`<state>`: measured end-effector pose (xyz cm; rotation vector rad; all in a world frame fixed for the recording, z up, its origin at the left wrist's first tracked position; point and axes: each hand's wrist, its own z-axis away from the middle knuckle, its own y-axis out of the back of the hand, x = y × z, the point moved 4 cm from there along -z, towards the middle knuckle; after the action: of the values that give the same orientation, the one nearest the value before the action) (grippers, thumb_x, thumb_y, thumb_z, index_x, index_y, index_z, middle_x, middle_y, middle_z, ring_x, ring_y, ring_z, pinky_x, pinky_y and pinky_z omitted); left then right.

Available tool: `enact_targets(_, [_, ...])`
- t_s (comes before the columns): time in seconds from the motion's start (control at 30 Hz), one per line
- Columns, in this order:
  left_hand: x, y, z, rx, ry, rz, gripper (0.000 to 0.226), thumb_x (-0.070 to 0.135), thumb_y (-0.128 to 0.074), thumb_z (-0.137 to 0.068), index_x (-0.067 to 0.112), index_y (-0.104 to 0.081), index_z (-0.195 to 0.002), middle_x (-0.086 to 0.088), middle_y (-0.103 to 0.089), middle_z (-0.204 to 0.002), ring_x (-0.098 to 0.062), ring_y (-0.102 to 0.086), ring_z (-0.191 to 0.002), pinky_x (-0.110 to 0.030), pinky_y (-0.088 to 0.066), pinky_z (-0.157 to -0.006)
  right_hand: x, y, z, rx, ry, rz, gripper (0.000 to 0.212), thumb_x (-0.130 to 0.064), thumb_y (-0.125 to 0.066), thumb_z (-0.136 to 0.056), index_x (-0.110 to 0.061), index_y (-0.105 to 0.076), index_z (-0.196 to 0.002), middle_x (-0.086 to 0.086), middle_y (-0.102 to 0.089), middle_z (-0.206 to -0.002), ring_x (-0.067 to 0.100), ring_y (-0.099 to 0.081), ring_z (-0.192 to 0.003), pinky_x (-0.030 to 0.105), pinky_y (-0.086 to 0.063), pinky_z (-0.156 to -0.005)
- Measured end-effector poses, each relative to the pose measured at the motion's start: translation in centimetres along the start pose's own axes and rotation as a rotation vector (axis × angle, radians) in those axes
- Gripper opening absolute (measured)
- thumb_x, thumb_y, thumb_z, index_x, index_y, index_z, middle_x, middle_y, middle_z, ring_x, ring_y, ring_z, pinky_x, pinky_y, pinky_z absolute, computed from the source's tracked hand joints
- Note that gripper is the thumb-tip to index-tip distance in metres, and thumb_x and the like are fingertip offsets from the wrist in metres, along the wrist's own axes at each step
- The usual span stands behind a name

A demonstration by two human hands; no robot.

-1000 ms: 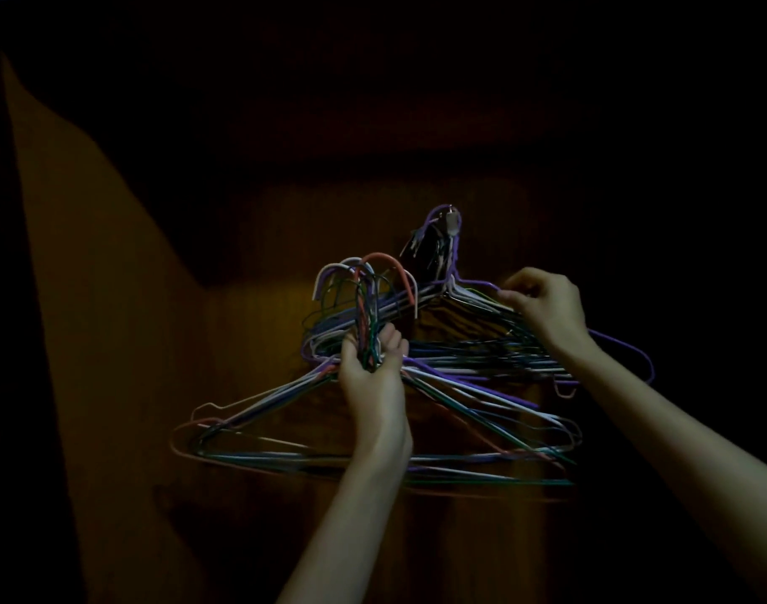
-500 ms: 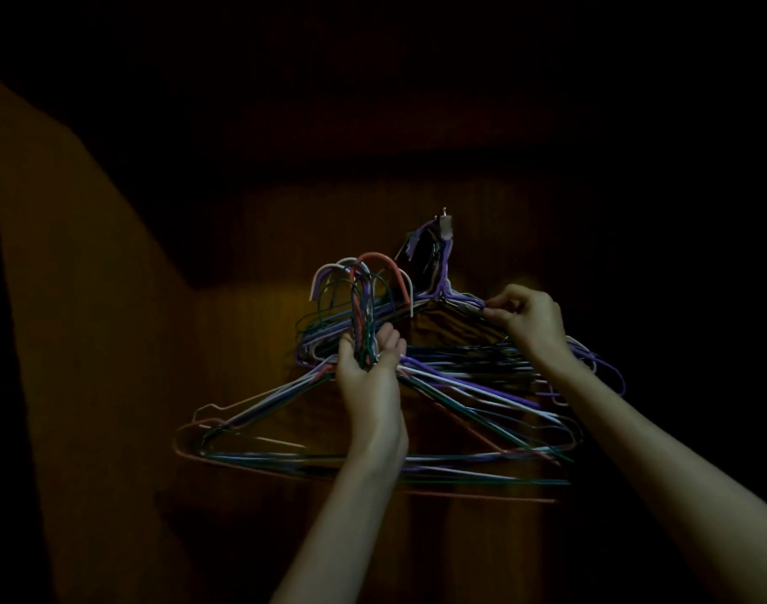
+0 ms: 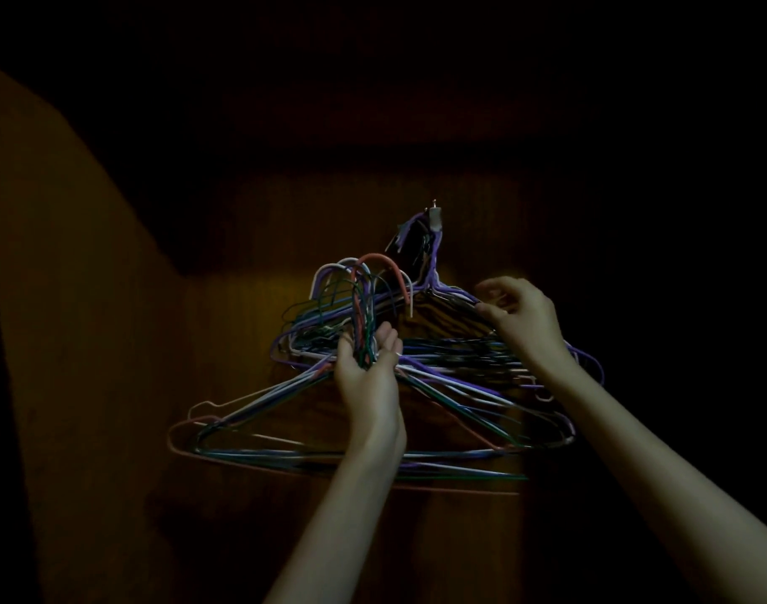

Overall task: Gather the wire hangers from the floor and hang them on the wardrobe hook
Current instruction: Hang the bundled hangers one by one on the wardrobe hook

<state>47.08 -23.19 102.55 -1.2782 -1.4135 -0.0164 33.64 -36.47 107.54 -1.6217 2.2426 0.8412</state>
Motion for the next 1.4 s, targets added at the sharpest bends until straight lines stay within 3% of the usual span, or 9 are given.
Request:
enact_targets(0.17, [-0.3, 0.0, 0.9, 0.011, 0.011, 0.007, 0.061, -0.013, -0.042, -0.092, 0.014, -0.027, -0.145, -0.017, -0.057, -0.126, -0.022, -0.058, -0.112, -0.027, -0.043, -0.096, -2.8, -0.2, 3.4, -0.137, 0.059, -0.087, 0.016, -0.014, -0.065, -0.085, -0.022, -0.064, -0.100, -0.016, -0.056, -0.087, -0.001, -0.051, -0.080, 0.005, -0.037, -0.066])
enact_targets(0.3, [-0.4, -0.1, 1.9, -0.011, 0.031, 0.003, 0.060, -0.017, -0.039, -0.090, 0.013, -0.032, -0.141, -0.015, -0.056, -0.126, -0.022, -0.056, -0.115, -0.028, -0.042, -0.097, -4.1, -1.5, 6.0, -0.332, 0.062, -0.161, 0.014, -0.018, -0.060, -0.089, -0.023, -0.064, -0.102, -0.021, -0.058, -0.089, -0.004, -0.055, -0.086, 0.014, -0.045, -0.076])
enact_targets(0.57, [0.0, 0.3, 3.6, -0.065, 0.007, -0.141, 0.048, -0.018, -0.046, -0.086, 0.029, -0.055, -0.089, -0.002, -0.066, -0.102, -0.016, -0.060, -0.105, -0.034, -0.043, -0.100, -4.6, -2.3, 7.9, -0.486, 0.033, -0.197, 0.013, -0.020, -0.055, -0.092, -0.028, -0.062, -0.101, -0.011, -0.063, -0.099, 0.000, -0.058, -0.093, 0.022, -0.048, -0.081])
enact_targets(0.77, [0.2, 1.1, 4.2, -0.094, -0.011, -0.164, 0.041, -0.013, -0.051, -0.086, 0.026, -0.059, -0.094, -0.004, -0.066, -0.108, -0.014, -0.061, -0.105, -0.031, -0.044, -0.096, -5.1, -2.6, 8.9, -0.494, 0.002, -0.350, 0.014, -0.014, -0.051, -0.094, -0.025, -0.059, -0.096, -0.011, -0.062, -0.098, 0.003, -0.058, -0.096, 0.022, -0.047, -0.085])
enact_targets(0.93, [-0.2, 2.2, 4.4, -0.083, 0.025, -0.117, 0.036, -0.009, -0.056, -0.086, 0.019, -0.058, -0.109, -0.005, -0.067, -0.106, -0.014, -0.063, -0.102, -0.018, -0.049, -0.076, -4.9, -2.6, 9.0, -0.458, -0.028, -0.334, 0.017, -0.015, -0.044, -0.098, -0.019, -0.060, -0.094, -0.006, -0.060, -0.089, 0.003, -0.056, -0.083, 0.010, -0.042, -0.071])
enact_targets(1.07, [-0.2, 2.8, 4.6, -0.080, 0.050, -0.079, 0.040, -0.010, -0.052, -0.088, 0.014, -0.052, -0.119, -0.010, -0.067, -0.111, -0.012, -0.066, -0.098, -0.013, -0.051, -0.063, -4.4, -2.3, 8.7, -0.421, -0.108, -0.391, 0.020, -0.015, -0.043, -0.098, -0.012, -0.063, -0.101, 0.009, -0.064, -0.098, 0.021, -0.059, -0.092, 0.029, -0.047, -0.080])
enact_targets(1.23, [-0.4, 2.8, 5.0, -0.123, 0.071, -0.059, 0.046, -0.014, -0.050, -0.087, 0.008, -0.046, -0.127, -0.015, -0.065, -0.113, -0.017, -0.065, -0.100, -0.013, -0.054, -0.068, -4.6, -2.2, 9.2, -0.445, -0.182, -0.521, 0.019, -0.016, -0.046, -0.097, -0.016, -0.065, -0.097, 0.002, -0.066, -0.092, 0.012, -0.062, -0.089, 0.028, -0.049, -0.081])
enact_targets(1.33, [-0.6, 2.7, 5.4, -0.133, 0.078, -0.080, 0.040, -0.015, -0.049, -0.087, 0.007, -0.053, -0.120, -0.013, -0.066, -0.109, -0.018, -0.065, -0.101, -0.014, -0.055, -0.069, -5.4, -2.1, 9.3, -0.480, -0.186, -0.534, 0.016, -0.018, -0.049, -0.096, -0.018, -0.065, -0.093, -0.006, -0.063, -0.078, -0.004, -0.059, -0.066, 0.015, -0.047, -0.062])
enact_targets(1.4, [-0.4, 2.7, 5.6, -0.131, 0.068, -0.077, 0.038, -0.018, -0.049, -0.085, 0.010, -0.057, -0.111, -0.013, -0.066, -0.106, -0.019, -0.065, -0.100, -0.020, -0.056, -0.077, -5.7, -2.0, 9.1, -0.491, -0.177, -0.513, 0.013, -0.016, -0.053, -0.094, -0.022, -0.064, -0.090, -0.006, -0.065, -0.083, 0.003, -0.064, -0.079, 0.021, -0.051, -0.072])
